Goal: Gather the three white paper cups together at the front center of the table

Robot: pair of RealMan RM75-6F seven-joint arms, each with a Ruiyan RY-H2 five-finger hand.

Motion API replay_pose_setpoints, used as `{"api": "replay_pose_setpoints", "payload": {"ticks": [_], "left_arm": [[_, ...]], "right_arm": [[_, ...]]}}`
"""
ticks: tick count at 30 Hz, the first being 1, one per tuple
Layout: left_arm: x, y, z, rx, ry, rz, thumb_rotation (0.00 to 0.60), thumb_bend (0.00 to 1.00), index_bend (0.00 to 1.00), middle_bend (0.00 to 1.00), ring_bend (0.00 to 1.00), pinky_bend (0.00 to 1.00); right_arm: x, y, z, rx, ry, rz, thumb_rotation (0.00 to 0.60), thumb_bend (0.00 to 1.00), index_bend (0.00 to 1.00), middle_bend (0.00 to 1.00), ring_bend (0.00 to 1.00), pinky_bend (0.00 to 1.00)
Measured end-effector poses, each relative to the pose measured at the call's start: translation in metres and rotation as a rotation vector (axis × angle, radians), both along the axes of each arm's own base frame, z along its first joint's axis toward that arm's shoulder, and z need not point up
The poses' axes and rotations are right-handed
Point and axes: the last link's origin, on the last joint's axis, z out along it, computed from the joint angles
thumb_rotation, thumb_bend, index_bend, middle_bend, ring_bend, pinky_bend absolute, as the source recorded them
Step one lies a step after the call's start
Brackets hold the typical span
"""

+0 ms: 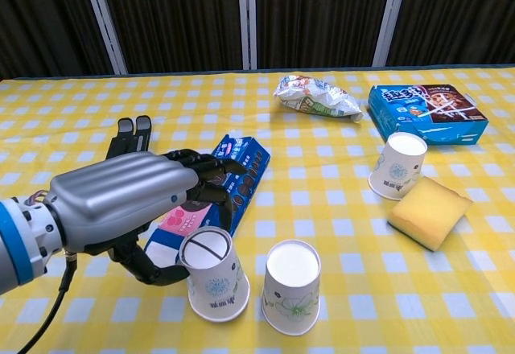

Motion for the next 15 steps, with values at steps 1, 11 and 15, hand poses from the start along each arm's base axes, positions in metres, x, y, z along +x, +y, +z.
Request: {"api": "replay_pose_setpoints", "payload": {"ticks": [1, 11, 15], "left_arm": [[0.0010, -0.0006, -0.0005, -0.001, -0.005, -0.002, 0.600, 0.35, 0.47, 0.00, 0.00, 0.00], [0.0056, -0.0043, -0.0085, -0.021, -0.023, -0.005, 0.600, 0.35, 0.43, 0.00, 0.00, 0.00], [0.0061, -0.0052, -0.0101, -0.024, -0.010, -0.011, 0.600, 0.33, 0.28, 0.00, 0.00, 0.00]], "right_arm": [[0.0000, -0.0001, -0.0003, 0.001, 0.001, 0.000, 0.600, 0.11, 0.08, 0.00, 0.00, 0.00], [-0.0001, 0.0005, -0.0009, 0.007, -0.003, -0.005, 0.600, 0.11, 0.08, 0.00, 0.00, 0.00], [-0.0004, 0.0004, 0.0005, 0.005, -0.006, -0.007, 0.600, 0.11, 0.08, 0.00, 0.00, 0.00]]}}
